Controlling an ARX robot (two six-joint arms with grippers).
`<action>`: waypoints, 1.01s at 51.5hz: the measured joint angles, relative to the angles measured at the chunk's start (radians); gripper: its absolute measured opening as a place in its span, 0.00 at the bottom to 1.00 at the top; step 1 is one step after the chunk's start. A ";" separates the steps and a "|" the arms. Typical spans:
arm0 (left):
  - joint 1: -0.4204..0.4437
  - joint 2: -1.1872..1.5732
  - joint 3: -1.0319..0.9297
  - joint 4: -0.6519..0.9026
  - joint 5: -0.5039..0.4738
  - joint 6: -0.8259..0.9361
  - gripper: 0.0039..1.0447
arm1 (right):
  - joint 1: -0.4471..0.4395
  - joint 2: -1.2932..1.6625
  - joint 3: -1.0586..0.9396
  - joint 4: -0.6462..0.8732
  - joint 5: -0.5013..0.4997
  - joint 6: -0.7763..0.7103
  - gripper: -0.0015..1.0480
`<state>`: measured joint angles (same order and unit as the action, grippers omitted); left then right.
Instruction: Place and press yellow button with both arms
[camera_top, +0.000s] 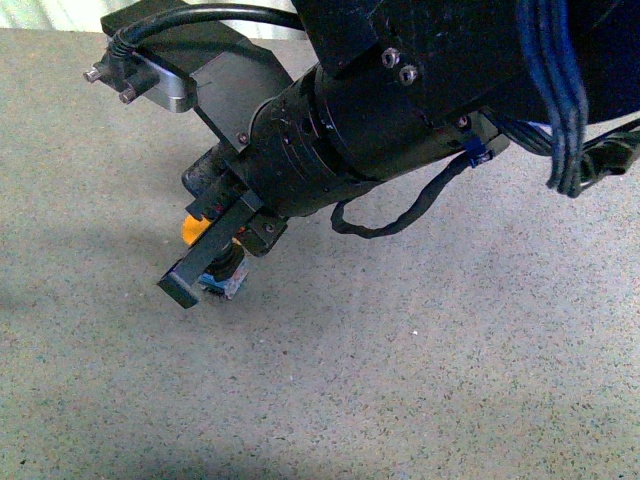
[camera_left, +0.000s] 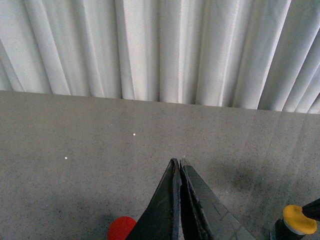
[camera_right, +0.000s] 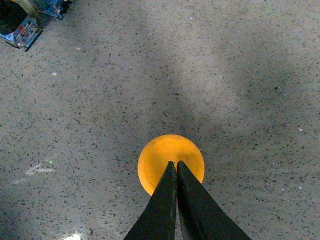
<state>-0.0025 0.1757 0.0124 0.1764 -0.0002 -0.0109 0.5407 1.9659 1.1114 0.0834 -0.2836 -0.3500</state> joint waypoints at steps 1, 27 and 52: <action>0.000 -0.023 0.000 -0.025 0.000 0.000 0.01 | 0.000 0.001 0.001 0.000 0.001 0.000 0.01; 0.001 -0.159 0.000 -0.177 0.000 0.000 0.01 | -0.005 0.033 0.013 -0.045 0.001 0.013 0.01; 0.001 -0.159 0.000 -0.177 0.000 0.000 0.01 | -0.010 0.029 0.005 -0.028 -0.021 0.018 0.01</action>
<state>-0.0013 0.0166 0.0124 -0.0002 0.0002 -0.0105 0.5308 1.9949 1.1160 0.0555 -0.3042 -0.3321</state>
